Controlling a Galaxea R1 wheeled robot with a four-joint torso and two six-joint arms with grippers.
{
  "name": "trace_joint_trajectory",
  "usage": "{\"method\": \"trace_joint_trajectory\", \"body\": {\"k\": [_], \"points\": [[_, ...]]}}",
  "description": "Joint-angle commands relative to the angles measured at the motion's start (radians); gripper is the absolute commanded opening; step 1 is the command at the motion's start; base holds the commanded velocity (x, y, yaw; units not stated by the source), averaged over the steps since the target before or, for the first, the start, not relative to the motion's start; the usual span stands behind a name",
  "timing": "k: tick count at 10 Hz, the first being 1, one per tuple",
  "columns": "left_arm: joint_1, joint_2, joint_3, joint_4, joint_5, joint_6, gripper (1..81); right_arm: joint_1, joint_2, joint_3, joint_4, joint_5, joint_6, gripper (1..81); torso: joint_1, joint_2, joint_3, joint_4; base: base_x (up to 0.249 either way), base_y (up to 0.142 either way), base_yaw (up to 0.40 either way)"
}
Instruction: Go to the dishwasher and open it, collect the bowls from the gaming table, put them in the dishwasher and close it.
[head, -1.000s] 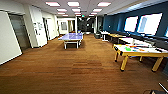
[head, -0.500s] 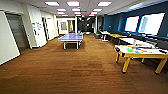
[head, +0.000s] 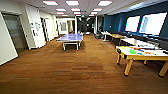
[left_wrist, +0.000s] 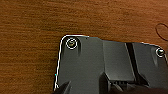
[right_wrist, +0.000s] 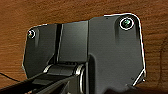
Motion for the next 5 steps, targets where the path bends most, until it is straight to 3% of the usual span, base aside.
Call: {"method": "trace_joint_trajectory", "body": {"k": [1,5], "points": [[-0.057,-0.005,-0.002,0.006,0.042,0.004,81.1,0.059,-0.001,0.001,0.000,-0.053,-0.002,81.1,0.001,0.000,0.000,0.000,0.244,0.000,0.000],[-0.057,0.000,-0.004,0.006,0.042,0.004,81.1,0.059,-0.001,0.001,0.000,-0.053,-0.002,81.1,0.001,0.000,0.000,0.000,0.245,0.000,0.000]]}}
